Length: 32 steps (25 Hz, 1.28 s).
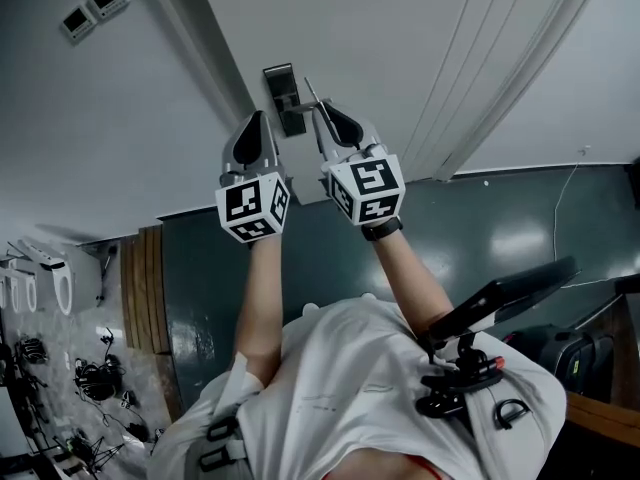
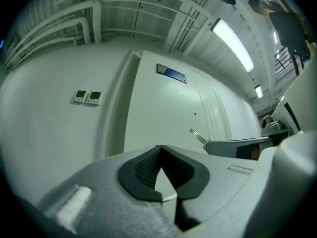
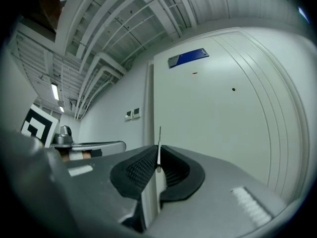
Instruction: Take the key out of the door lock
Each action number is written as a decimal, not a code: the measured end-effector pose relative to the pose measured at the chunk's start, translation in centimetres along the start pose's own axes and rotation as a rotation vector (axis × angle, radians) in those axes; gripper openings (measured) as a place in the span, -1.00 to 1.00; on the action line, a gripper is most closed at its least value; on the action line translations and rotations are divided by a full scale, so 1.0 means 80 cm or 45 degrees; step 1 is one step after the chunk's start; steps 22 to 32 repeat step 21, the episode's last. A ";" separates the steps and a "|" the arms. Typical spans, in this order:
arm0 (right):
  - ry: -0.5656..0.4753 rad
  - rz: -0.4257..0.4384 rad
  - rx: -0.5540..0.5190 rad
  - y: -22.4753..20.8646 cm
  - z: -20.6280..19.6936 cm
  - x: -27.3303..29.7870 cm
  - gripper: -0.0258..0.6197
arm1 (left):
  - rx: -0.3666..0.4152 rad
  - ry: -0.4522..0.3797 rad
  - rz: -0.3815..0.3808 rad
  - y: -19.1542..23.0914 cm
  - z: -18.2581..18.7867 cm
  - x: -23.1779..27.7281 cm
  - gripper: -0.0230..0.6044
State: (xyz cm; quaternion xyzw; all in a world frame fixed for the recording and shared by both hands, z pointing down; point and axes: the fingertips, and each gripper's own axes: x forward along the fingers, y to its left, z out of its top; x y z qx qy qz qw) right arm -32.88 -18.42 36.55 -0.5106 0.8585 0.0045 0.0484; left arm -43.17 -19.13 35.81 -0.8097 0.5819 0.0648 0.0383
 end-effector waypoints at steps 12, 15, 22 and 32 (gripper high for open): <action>0.031 -0.033 -0.044 0.028 -0.010 0.001 -0.83 | -0.031 -0.004 -0.085 0.006 -0.004 0.001 -0.92; 0.037 -0.049 -0.041 0.029 -0.012 0.000 -0.83 | -0.035 0.004 -0.100 0.007 -0.007 0.002 -0.92; 0.043 -0.064 -0.036 0.028 -0.015 -0.001 -0.83 | -0.049 0.023 -0.107 0.008 -0.015 0.002 -0.92; 0.043 -0.064 -0.036 0.028 -0.015 -0.001 -0.83 | -0.049 0.023 -0.107 0.008 -0.015 0.002 -0.92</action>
